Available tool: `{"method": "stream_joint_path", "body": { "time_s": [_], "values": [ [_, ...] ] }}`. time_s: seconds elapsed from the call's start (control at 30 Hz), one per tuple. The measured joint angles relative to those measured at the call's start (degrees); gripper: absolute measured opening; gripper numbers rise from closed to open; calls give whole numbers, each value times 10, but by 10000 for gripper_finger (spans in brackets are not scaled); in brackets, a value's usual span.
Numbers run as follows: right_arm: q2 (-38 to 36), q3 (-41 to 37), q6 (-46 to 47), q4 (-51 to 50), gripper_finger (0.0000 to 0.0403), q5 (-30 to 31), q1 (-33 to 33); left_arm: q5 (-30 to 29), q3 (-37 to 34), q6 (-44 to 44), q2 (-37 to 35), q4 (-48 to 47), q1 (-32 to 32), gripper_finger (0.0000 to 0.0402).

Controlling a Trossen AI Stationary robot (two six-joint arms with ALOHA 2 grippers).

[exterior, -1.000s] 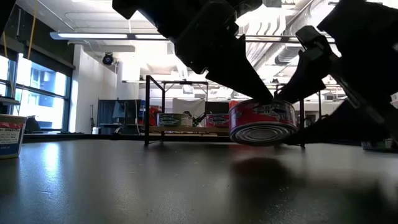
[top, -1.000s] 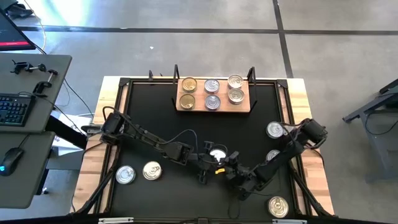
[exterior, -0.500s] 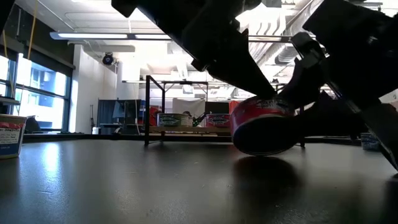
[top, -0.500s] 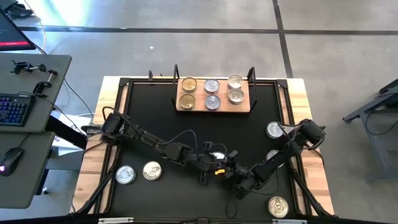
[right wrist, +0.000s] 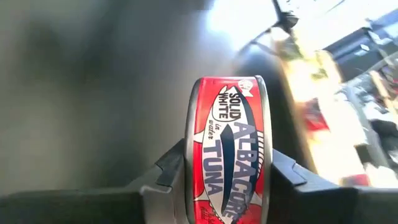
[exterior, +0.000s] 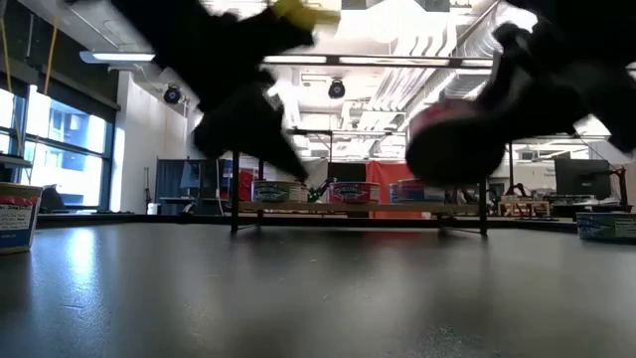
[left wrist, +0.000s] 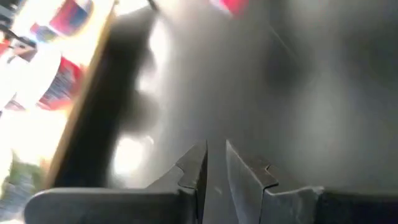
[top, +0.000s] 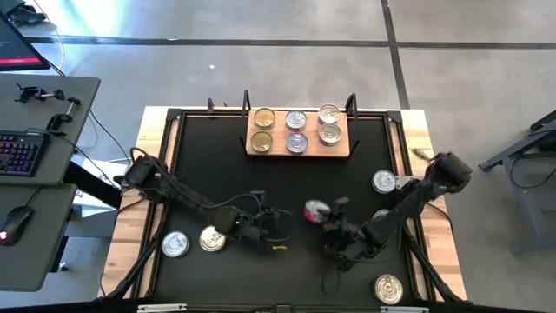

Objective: Stack canned seafood by type on shelf
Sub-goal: Stack the red tuna can on top of the red tuna can on the shelf

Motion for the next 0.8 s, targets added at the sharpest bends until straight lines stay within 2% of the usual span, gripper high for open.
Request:
{"method": "stream_joint_path", "body": {
  "time_s": [0.07,0.13,0.3,0.43,0.5,0.57,0.7,0.8],
  "values": [
    [-30,7,0,-39,117,5,-19,25,-51,-14,-7,80,-2,47],
    [-56,15,-39,-49,117,-4,-55,40,-102,-20,-22,171,-2,43],
    [-86,42,-223,-2,117,-58,-200,37,-238,4,-101,373,1,36],
    [-83,51,-397,93,117,-147,-325,32,-351,35,-203,501,11,35],
    [-76,51,-477,129,117,-183,-381,29,-401,54,-257,545,15,35],
    [-67,50,-550,161,117,-192,-430,28,-437,69,-310,577,19,35],
    [-47,51,-660,250,117,-249,-515,8,-486,96,-396,578,31,35],
    [-21,51,-721,296,117,-303,-561,2,-500,158,-439,579,42,35]
  ]
}}
